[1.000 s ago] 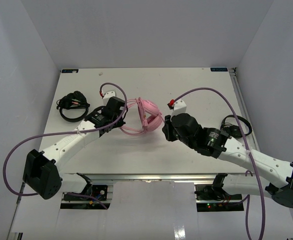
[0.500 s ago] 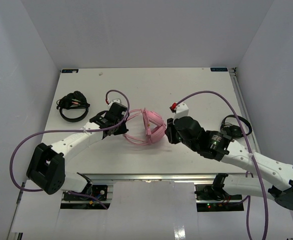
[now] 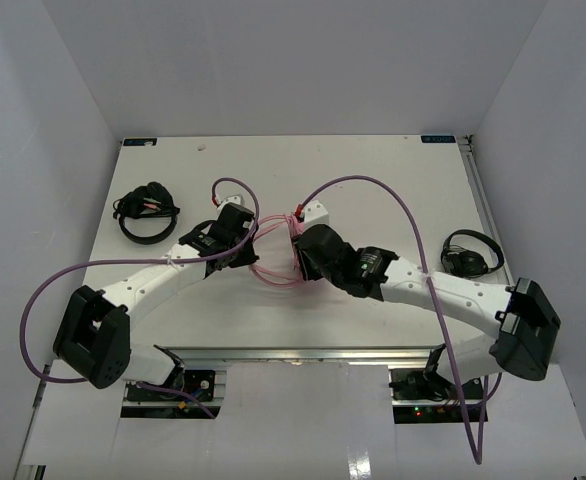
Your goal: Wrap the headphones
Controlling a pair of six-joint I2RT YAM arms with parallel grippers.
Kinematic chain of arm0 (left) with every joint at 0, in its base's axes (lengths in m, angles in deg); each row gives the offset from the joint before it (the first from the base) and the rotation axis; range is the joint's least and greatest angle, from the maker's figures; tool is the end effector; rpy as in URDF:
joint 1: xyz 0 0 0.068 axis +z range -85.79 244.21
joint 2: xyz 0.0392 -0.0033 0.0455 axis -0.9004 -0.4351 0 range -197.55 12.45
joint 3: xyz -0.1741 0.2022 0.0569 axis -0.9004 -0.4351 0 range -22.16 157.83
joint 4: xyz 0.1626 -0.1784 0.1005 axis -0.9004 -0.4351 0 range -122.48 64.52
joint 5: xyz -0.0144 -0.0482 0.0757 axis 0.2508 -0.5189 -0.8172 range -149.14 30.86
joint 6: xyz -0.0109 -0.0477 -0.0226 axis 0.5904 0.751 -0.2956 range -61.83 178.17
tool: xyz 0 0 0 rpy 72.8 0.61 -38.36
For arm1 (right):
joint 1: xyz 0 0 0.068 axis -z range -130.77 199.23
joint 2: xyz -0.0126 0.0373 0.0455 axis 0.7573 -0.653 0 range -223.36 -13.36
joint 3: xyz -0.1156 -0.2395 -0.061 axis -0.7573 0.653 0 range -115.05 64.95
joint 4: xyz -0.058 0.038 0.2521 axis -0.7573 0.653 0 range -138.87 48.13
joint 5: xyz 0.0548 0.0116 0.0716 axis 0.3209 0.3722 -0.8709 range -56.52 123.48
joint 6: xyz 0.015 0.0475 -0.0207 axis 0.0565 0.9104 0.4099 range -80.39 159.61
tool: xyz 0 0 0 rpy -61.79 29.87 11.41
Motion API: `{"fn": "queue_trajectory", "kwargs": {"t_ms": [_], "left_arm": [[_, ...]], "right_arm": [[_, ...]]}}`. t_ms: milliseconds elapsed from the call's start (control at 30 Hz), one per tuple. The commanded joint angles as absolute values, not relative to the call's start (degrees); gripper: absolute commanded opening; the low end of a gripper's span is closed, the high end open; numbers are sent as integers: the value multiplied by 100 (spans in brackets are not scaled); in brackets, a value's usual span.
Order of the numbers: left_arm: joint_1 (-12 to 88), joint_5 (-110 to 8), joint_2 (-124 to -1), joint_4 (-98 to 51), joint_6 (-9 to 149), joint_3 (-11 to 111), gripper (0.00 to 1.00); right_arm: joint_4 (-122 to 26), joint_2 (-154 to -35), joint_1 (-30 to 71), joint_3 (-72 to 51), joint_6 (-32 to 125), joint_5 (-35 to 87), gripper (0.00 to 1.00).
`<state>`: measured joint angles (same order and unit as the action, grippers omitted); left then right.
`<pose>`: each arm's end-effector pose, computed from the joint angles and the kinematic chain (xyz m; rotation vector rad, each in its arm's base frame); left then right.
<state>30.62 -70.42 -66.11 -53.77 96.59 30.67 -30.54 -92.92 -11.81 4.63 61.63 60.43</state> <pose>0.2357 -0.1483 0.2319 -0.1860 2.5024 -0.2781 0.1629 0.2608 0.2845 -0.4785 2.1087 0.3158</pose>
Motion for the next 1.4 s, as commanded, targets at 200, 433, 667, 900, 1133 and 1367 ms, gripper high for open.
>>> {"fn": "queue_trajectory", "kwargs": {"t_ms": [200, 433, 667, 900, 1133, 1367], "left_arm": [[3110, -6677, -6475, -4831, 9863, 3054, 0], [3204, -6261, -6507, -4660, 9913, 3060, 0], [3469, -5403, -6820, -4592, 9832, 3201, 0], [3626, -4962, -6990, -4546, 9730, 3132, 34], [3696, -4959, -6911, -4570, 9596, 3066, 64], [3705, -5216, -6503, -4731, 9508, 3060, 86]], "right_arm": [[-3848, -9881, -999, 206, 6111, 6193, 39], [-4140, -10108, -728, 345, 6105, 5975, 35], [-4145, -10573, -358, 211, 6062, 5463, 28], [-4136, -10973, -218, 106, 6079, 5195, 22], [-4096, -11338, -131, -74, 6117, 4989, 19], [-3690, -11627, -122, -473, 6187, 5041, 19]]}}
